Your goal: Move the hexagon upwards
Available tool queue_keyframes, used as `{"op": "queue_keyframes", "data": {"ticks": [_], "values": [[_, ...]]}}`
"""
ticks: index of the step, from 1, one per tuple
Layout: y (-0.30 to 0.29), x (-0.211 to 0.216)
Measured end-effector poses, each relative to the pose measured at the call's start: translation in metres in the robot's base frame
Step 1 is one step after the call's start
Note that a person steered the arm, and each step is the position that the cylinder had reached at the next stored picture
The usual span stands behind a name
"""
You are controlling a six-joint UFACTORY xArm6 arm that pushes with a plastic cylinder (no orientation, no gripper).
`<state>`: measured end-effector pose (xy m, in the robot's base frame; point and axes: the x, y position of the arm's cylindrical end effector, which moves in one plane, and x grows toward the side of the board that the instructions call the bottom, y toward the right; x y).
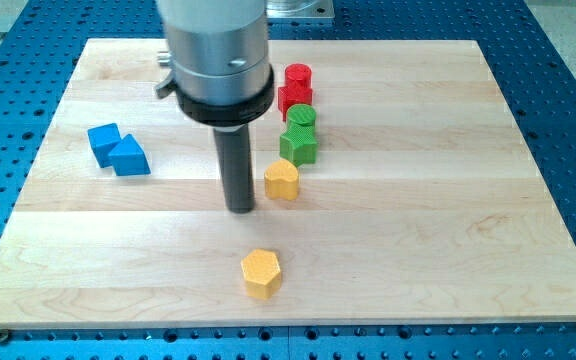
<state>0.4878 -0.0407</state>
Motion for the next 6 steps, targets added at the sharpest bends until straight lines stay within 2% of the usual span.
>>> {"op": "queue_keyframes", "data": {"ticks": [1,2,3,4,5,6], "values": [[0.029,-0.009],[0.016,-0.006],[-0.045,0.047],[-0.075,0.128],[-0.062,0.131],[-0.002,0.13]]}}
